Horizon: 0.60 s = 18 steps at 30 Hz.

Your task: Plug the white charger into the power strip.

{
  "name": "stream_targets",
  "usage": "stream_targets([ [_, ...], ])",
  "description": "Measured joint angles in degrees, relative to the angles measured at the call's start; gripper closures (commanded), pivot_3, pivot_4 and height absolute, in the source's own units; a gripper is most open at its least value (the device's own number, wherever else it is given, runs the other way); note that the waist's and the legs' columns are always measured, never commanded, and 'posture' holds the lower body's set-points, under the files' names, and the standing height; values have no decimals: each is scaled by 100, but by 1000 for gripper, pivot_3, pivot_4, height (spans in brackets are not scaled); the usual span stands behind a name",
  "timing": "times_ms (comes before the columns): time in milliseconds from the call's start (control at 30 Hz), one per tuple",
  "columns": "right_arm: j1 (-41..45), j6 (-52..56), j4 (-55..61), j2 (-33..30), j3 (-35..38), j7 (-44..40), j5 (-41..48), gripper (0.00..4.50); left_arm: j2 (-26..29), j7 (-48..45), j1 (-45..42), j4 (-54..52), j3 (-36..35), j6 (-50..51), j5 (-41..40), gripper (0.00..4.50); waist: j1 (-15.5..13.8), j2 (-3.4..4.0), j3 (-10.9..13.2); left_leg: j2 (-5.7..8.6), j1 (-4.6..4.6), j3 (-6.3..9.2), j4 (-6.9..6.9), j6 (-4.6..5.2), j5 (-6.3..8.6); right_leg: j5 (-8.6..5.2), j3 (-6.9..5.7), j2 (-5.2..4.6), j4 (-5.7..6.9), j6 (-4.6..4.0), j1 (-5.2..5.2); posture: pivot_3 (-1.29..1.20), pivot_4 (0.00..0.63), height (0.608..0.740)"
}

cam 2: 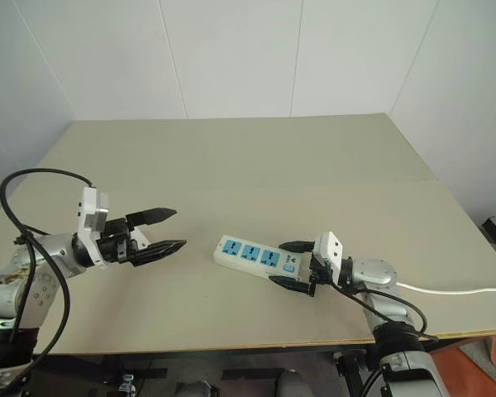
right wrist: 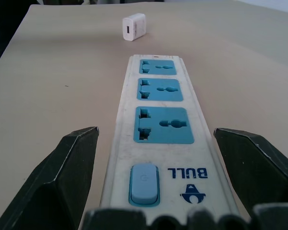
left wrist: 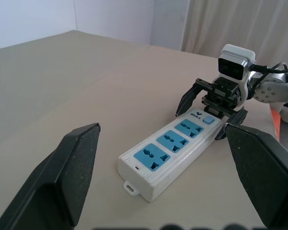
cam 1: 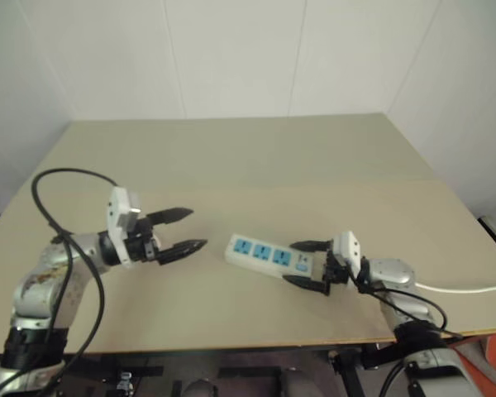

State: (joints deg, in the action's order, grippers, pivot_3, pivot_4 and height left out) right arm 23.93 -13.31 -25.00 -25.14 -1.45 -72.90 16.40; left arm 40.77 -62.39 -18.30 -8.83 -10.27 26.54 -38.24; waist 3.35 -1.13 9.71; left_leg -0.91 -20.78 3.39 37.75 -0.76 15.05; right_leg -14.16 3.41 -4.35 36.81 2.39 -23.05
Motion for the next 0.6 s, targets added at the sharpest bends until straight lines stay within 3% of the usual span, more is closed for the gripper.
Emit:
stream_targets([
  [600, -13, -125, -112, -7, -10, 98, -119, 25, 103, -413, 69, -29, -3, 141, -238, 0, -11, 0, 0, 0, 1, -1, 0, 0, 0, 0, 0, 0, -1, 0, 2, 0, 150, 740],
])
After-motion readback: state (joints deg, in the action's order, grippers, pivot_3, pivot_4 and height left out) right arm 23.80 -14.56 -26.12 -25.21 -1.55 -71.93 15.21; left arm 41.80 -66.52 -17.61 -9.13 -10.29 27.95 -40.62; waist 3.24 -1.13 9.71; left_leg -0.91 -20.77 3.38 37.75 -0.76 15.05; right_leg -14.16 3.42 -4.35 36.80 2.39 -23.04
